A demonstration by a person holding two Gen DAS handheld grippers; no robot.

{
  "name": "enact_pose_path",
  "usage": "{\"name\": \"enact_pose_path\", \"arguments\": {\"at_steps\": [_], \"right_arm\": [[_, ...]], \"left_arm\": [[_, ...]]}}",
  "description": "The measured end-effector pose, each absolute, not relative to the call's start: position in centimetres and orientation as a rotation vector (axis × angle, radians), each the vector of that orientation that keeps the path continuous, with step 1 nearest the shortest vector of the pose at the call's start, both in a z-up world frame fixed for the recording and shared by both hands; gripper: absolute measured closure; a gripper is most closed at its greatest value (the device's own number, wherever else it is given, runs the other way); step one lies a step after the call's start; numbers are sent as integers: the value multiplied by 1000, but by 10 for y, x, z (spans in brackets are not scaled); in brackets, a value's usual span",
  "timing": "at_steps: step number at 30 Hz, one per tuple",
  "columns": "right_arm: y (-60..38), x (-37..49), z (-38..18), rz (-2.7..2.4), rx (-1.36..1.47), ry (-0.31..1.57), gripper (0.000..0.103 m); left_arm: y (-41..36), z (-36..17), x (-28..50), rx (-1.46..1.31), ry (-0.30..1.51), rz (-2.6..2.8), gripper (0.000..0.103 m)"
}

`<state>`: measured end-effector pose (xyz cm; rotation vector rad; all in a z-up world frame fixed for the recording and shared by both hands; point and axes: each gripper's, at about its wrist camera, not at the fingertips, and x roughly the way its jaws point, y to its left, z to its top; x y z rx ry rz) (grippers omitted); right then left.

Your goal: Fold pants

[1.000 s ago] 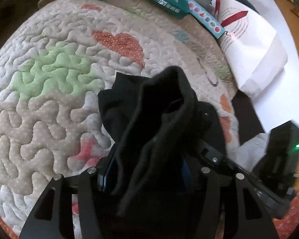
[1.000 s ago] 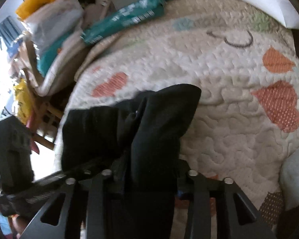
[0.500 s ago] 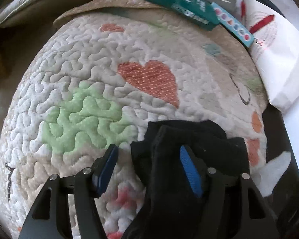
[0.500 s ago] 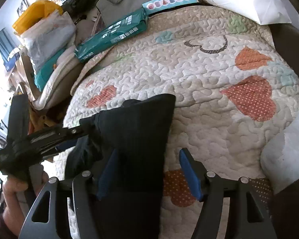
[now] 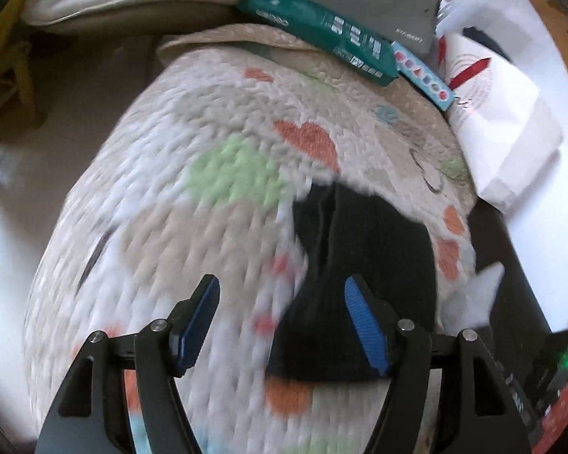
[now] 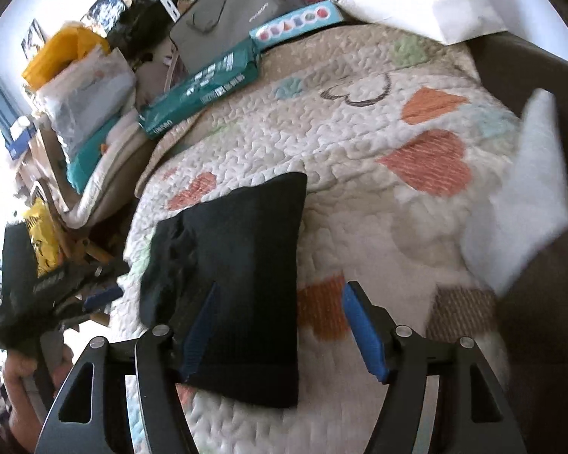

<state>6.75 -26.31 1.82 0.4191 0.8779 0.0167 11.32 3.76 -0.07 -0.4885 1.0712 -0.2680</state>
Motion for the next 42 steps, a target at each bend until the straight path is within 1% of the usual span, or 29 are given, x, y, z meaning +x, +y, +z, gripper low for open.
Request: {"name": "enact_pose_path", "arguments": {"at_steps": [2,5,8,9,12,14,17,19,24,28,35,42], "right_arm": [[-260,42,24,11,431,860,29],[-247,-15,28,-4,420,840,28],[-235,-59,27,-46,408,841,27],[-232,-71,28,-69,453,856,26],[-226,-81,32,-44,574,847,26],[-217,-83,38,-36,545,826,26],[-205,-90,44,-34,448,788,26],[-203,-96,42,-42,410,774,25],[-202,-93,28,-72,337,798,25],[-195,-76,24,-42,346,833,25],[-177,-56,37,0,303,837,25],[-188,-24,49,-39,283,847,24]], "left_arm": [[50,1,70,-531,1057,-262,32],[55,-1,22,-536,1031,-242,31],[51,3,-22,-415,960,-183,31],[49,6,-36,-349,943,-158,31],[48,14,-61,-261,887,-138,31],[47,17,-68,-211,853,-108,31],[49,12,-73,-184,839,-53,30],[47,3,-69,-180,873,-47,30],[45,-9,-57,-160,917,-31,30],[42,-13,-49,-153,938,-29,30],[33,-8,-33,-125,934,-41,30],[10,-1,4,-80,937,-63,30]]}}
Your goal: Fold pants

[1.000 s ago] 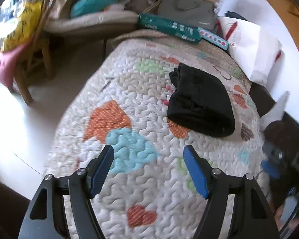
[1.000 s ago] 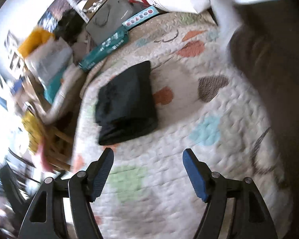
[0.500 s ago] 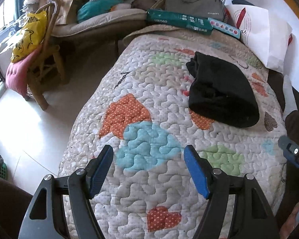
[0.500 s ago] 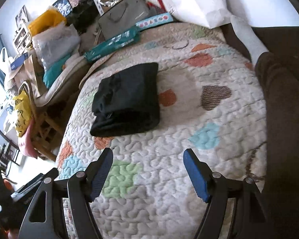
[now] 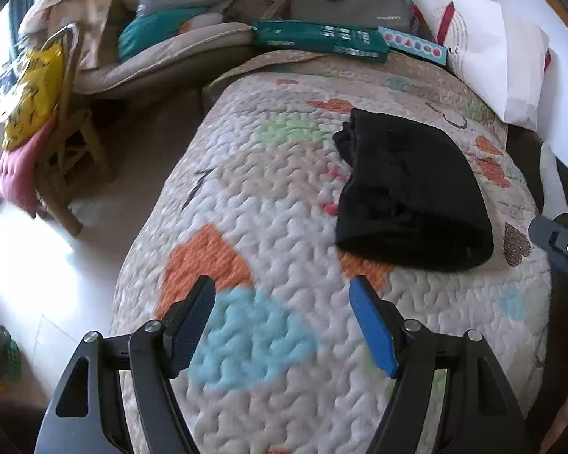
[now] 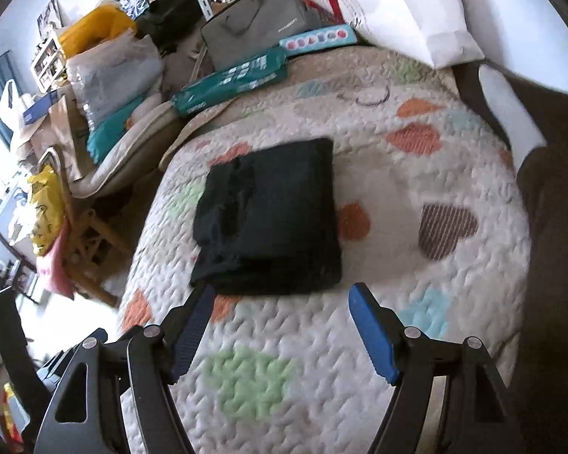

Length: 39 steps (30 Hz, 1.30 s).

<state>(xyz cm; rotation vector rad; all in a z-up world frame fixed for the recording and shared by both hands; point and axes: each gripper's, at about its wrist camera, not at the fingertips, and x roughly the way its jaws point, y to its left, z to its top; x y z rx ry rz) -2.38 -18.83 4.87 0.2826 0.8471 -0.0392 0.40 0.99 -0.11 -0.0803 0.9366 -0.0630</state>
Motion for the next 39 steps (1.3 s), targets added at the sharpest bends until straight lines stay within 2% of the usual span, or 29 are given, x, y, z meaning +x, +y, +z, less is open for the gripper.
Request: {"name": "enact_pose_path", "arguments": {"at_steps": [5,15,24,39], "right_arm": [[-198,-1,49,-117,190,846,22],[-200,5,24,-163,183,862,22],[-191,-23,27,-84,108,758,19],[-213,-27,21,-149,241,786,18]], "left_arm": [[-5,-6,24,-45,940,-79,30],[1,-24,30,-70,983,-98,30],[13,-14,25,-173,970,-165,30],[10,-12,22,-169,962,-185,30]]}}
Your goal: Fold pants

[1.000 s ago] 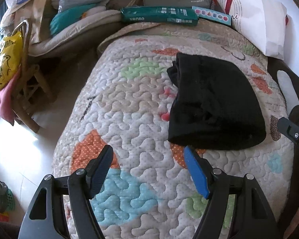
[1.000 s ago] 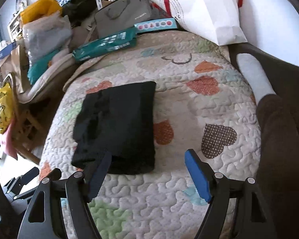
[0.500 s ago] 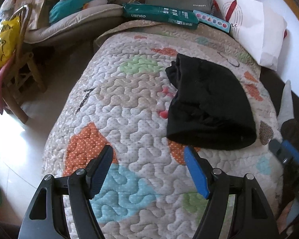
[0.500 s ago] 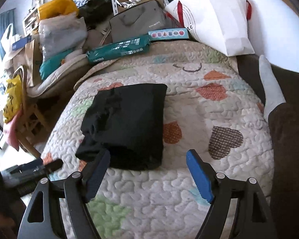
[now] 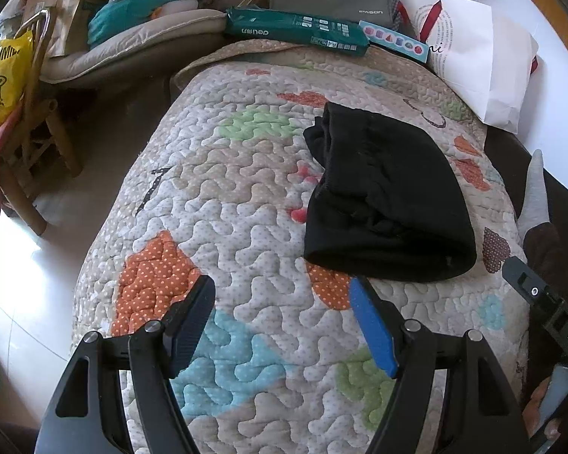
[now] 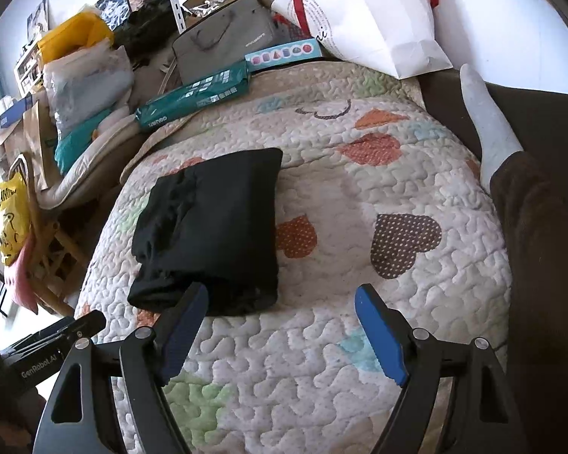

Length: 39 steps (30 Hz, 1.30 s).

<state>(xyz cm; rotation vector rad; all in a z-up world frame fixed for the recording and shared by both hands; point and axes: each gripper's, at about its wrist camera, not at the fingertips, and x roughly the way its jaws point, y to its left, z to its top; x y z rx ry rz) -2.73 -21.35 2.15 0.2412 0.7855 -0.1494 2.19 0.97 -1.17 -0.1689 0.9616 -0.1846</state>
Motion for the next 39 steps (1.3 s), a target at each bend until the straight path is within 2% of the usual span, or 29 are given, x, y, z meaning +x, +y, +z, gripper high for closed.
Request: {"name": "enact_pose_path", "arguments": {"at_steps": [11,23,34,35,38,39], "right_arm": [[-193,-13,32,-90,177,792,18],[-193,-12,8,-101,202,842,18],[-186,-16,13,-94,163,806,18],[-185,-16,13,-95,161,804,18],[-185,-18,15,-100,156,795,18],[-185,-19,15,-102,156,792,18]], "left_arm": [[14,-12,24,-203,964,-189,30],[10,-18,26,-269,988,-270,29],[0,6,11,-116,805,-187,29],[2,9,9,-122,785,-186,27],[10,22,2,-148,698,-143,12],[13,28,-1,-157,659,-119,11]]}}
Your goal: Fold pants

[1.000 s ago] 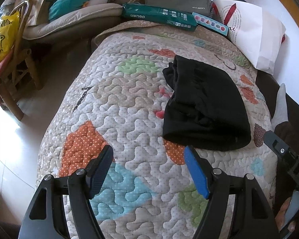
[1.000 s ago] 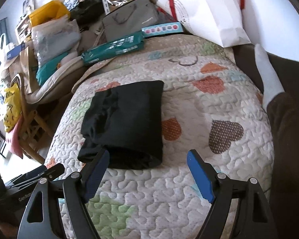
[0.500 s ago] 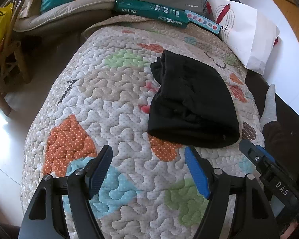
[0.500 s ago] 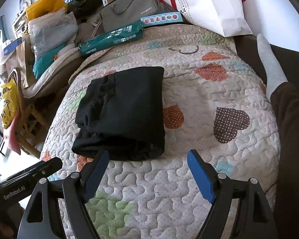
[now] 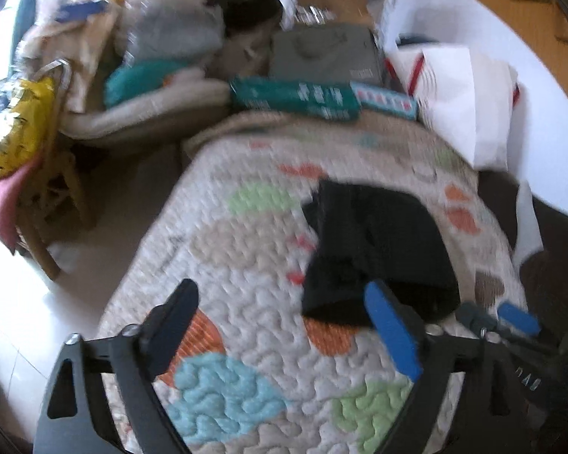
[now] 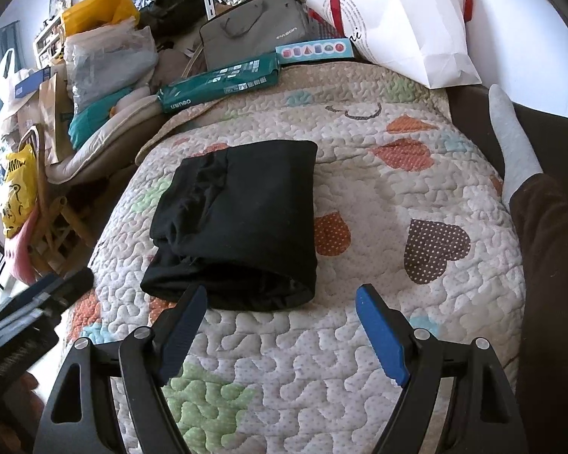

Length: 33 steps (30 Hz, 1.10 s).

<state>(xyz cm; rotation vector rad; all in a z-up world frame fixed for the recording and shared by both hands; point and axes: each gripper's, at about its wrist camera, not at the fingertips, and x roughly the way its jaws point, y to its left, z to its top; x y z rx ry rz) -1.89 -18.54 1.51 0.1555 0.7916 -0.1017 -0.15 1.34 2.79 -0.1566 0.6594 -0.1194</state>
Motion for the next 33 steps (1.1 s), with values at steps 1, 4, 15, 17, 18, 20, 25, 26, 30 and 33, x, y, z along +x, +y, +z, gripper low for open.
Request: {"name": "enact_pose_path", "arguments": {"at_steps": [1,4,15,17,18,20,25,26,30,33], "right_arm": [[-186,-19,16,-103,156,789,18],[-186,-20,16,-109,151,781,18],[-169,-26,20,-81,93,756,18],[-170,-26,19,-86,99,764,18],[-171,-26,18,-90,101,769,18],[-175,-27,16,-112,104,780,18],[-187,-31,11,-161,116,811,18],[-188,-32,9,-167,120,819,18],[-190,-33,4,-183,115,845,18],[-188,-31,1,-186,92,864,18]], "left_arm": [[16,32,-3,-163,638,-107,9],[27,43,-5,-184,584,-75,1],[29,49,4,-121,613,-99,0],[21,42,4,-117,650,-157,0],[13,36,6,-107,694,-209,0],[1,25,8,-95,764,-273,0],[-23,4,7,-45,863,-340,0],[-26,1,6,-41,875,-345,0],[-31,-9,3,-35,911,-344,0],[-29,-15,5,-47,939,-333,0]]}}
